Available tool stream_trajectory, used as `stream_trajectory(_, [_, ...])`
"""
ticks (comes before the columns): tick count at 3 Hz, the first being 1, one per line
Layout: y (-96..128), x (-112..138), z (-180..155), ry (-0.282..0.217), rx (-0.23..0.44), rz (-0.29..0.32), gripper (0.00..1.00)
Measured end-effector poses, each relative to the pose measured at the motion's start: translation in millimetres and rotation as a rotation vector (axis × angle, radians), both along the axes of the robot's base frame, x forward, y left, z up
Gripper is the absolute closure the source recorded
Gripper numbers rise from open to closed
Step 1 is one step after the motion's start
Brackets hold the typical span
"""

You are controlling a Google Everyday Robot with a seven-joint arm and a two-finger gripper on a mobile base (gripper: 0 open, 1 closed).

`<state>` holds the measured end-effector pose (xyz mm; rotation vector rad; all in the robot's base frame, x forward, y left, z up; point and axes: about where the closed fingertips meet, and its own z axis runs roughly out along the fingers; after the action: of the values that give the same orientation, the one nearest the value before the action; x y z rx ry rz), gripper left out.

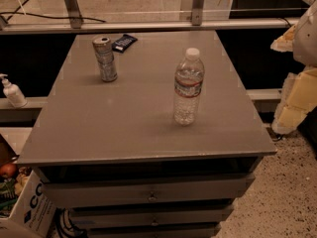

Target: Move water bottle near redbull can

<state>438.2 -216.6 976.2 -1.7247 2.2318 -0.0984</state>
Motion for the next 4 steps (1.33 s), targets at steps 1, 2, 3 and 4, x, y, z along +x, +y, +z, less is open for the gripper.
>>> stream_trajectory(1, [1.9,2.7,-4.3,-0.019,0.008,0.008,0.00])
stream_trajectory(2, [3.8,10.7,-21.6,-0.024,0.056,-0.001,0.00])
stream_trajectory(3, [9.7,20.7,-36.0,-0.048,0.143,-0.008,0.00])
stream_trajectory(4, [19.0,36.8,-47.7,-0.079,0.260,-0.018,0.00])
